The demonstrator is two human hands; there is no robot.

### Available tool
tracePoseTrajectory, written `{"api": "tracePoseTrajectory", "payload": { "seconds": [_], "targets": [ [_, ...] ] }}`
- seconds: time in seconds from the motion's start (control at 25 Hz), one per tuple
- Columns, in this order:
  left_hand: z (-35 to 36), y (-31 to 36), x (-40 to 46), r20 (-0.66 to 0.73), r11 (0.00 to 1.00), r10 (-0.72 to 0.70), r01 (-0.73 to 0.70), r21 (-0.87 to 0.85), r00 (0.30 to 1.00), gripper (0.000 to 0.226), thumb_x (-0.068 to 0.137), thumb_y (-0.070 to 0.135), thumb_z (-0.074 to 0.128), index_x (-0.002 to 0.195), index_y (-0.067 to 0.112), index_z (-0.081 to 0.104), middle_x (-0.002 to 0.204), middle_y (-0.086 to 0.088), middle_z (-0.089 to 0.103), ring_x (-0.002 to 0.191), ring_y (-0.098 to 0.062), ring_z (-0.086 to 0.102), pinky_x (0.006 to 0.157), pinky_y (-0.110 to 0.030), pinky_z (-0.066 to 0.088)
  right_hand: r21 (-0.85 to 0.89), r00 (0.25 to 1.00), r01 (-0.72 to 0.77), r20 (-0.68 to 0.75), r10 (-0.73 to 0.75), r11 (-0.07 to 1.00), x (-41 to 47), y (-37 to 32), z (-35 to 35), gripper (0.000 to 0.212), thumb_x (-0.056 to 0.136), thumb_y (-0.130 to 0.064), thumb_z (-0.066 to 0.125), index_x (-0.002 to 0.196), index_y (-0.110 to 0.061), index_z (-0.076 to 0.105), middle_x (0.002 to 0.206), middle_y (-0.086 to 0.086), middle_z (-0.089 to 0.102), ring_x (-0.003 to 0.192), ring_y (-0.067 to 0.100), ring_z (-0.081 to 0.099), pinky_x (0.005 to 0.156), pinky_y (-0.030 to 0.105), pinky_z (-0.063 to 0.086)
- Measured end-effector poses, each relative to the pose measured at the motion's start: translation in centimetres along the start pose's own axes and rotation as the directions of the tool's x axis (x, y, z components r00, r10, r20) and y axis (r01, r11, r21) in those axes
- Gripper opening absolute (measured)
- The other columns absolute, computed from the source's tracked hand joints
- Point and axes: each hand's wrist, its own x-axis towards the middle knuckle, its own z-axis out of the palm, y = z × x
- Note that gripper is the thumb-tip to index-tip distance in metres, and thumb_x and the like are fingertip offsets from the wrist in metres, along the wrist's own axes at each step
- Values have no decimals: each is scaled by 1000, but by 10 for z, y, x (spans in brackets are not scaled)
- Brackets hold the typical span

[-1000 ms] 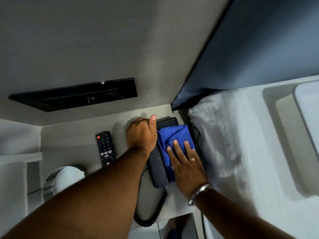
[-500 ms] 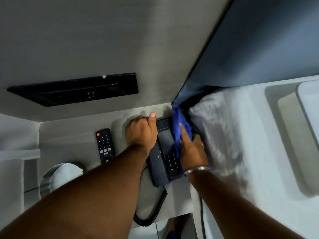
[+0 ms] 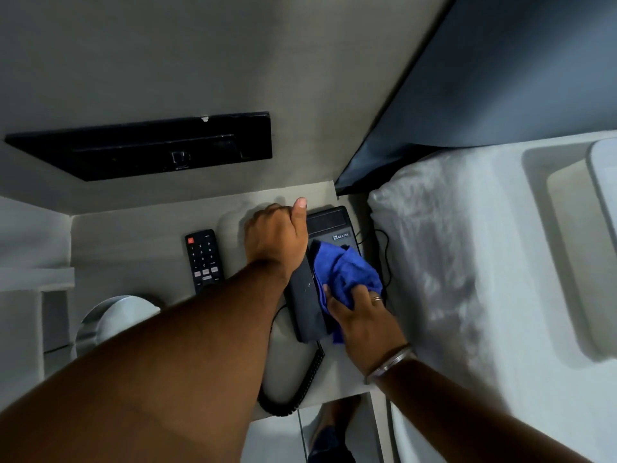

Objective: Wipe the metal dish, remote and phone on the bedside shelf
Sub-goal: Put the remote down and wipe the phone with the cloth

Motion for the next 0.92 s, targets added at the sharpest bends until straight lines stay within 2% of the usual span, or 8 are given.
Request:
{"api": "tracePoseTrajectory", "payload": {
  "seconds": [0.2, 0.32, 0.4, 0.56, 0.6, 0.76, 0.84, 0.92],
  "targets": [
    [-1, 0, 2, 23, 999, 49, -49, 15, 999, 61, 97, 52, 16, 57, 17, 45, 63, -3, 48, 59, -25, 47, 63, -35, 41, -36, 971, -239, -3, 239, 970, -8, 8, -8, 77, 68, -18, 66, 135, -40, 36, 108, 15, 43, 85, 33, 54, 50, 37, 55],
    [-1, -4, 3, 29, 996, 87, -88, 34, 996, 60, 99, 51, 19, 55, 18, 44, 62, -2, 47, 58, -23, 45, 61, -33, 34, -45, 997, -83, -7, 83, 996, -6, -13, -5, 71, 55, -16, 77, 121, -30, 53, 95, 17, 54, 72, 34, 60, 43, 38, 55],
    [-1, -5, 4, 52, 990, 132, -134, 39, 990, 59, 99, 51, 22, 55, 18, 43, 63, -2, 46, 59, -23, 44, 61, -33, 32, -82, 999, 1, -44, -4, 997, -12, 4, -2, 72, 57, -14, 75, 123, -30, 54, 94, 19, 58, 71, 36, 59, 45, 40, 56],
    [-2, -6, 5, 55, 990, 133, -135, 43, 990, 56, 101, 48, 28, 56, 17, 42, 66, -4, 45, 62, -26, 43, 61, -34, 31, 68, 942, -287, -159, 295, 955, -15, 29, 0, 73, 58, -2, 71, 126, -23, 56, 97, 25, 51, 73, 46, 57, 56, 47, 57],
    [-2, -5, 4, 56, 990, 130, -132, 45, 990, 57, 101, 48, 27, 57, 17, 42, 66, -4, 45, 62, -26, 43, 61, -34, 31, 68, 938, -302, -160, 309, 951, -13, 18, 0, 71, 58, -4, 71, 125, -24, 56, 97, 23, 49, 73, 46, 57, 55, 46, 57],
    [-2, -6, 3, 62, 991, 127, -129, 36, 990, 58, 99, 52, 20, 55, 19, 40, 65, -3, 47, 61, -24, 45, 61, -34, 33, -22, 993, -89, -83, 86, 996, -19, -20, 13, 72, 53, -18, 79, 120, -29, 55, 97, 17, 52, 72, 35, 61, 44, 36, 55],
    [-1, -6, 4, 63, 990, 138, -140, 25, 988, 57, 99, 52, 22, 54, 22, 38, 64, -3, 47, 60, -24, 45, 61, -34, 32, -8, 984, -165, -63, 164, 986, -26, -4, 14, 73, 58, -15, 71, 127, -31, 52, 95, 18, 55, 71, 35, 59, 42, 38, 54],
    [-1, -7, 4, 60, 989, 144, -146, 24, 988, 57, 100, 51, 25, 54, 20, 40, 64, -4, 48, 60, -25, 45, 61, -33, 32, 63, 933, -342, -95, 347, 938, -38, 10, 17, 69, 58, -5, 68, 124, -24, 58, 95, 23, 54, 71, 42, 58, 45, 43, 55]
  ]
}}
